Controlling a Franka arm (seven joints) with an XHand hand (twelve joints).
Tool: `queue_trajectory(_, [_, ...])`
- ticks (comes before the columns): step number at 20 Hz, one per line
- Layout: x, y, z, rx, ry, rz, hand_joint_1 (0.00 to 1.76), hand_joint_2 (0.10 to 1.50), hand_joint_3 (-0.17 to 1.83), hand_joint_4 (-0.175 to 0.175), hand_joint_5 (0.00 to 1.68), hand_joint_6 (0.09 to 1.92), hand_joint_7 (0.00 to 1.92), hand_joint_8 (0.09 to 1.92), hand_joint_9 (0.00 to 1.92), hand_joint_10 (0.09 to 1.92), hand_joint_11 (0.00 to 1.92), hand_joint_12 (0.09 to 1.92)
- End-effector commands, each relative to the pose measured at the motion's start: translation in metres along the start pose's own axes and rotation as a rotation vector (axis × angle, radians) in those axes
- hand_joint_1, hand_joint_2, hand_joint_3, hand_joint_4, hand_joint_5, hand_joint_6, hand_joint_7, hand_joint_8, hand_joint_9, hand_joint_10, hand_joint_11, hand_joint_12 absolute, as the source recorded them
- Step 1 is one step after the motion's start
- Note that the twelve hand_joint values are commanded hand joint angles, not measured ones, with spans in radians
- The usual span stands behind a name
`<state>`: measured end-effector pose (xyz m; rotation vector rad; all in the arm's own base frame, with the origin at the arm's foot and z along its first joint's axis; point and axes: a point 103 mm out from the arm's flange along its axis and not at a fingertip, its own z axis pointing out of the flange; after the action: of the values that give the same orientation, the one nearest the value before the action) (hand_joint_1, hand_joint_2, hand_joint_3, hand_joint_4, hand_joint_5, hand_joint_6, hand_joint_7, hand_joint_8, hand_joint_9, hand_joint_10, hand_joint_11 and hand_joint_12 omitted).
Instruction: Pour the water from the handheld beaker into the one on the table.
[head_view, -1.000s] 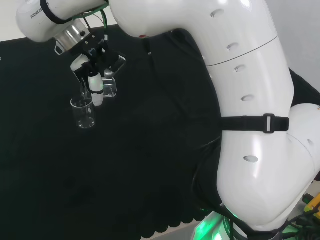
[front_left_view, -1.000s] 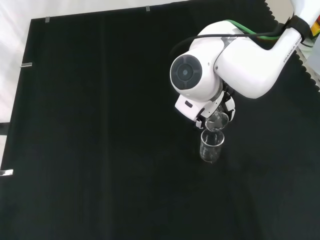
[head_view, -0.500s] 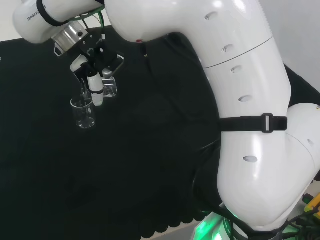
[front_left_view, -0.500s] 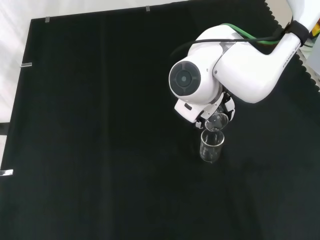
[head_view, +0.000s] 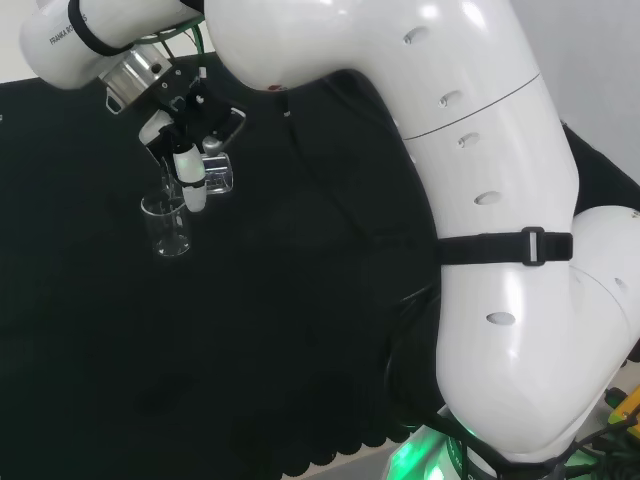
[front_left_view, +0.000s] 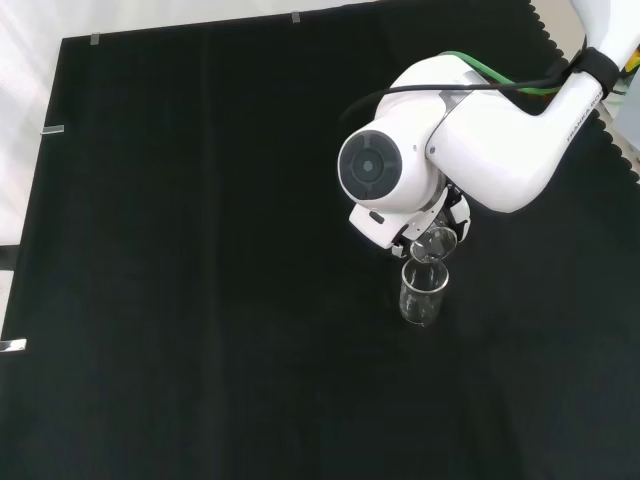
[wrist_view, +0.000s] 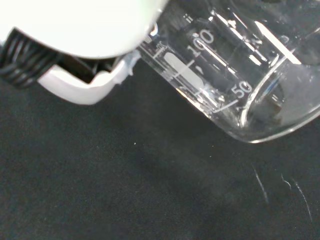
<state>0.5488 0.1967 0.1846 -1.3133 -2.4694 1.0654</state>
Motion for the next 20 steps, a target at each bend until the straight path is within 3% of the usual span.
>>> queue_trajectory(1, [-0.0012,0.0004,-0.0009,0.022,-0.012,0.009,1.33,0.56,0.71,-0.175,1.48,0.25,1.6,0.09,1.7,0.09,1.17,0.83])
queue_trajectory(20, [0.0032,0.0028,-0.003,0.07,-0.052,0.018,1.33,0.56,0.7,-0.175,1.48,0.25,1.6,0.09,1.7,0.09,1.18,0.82])
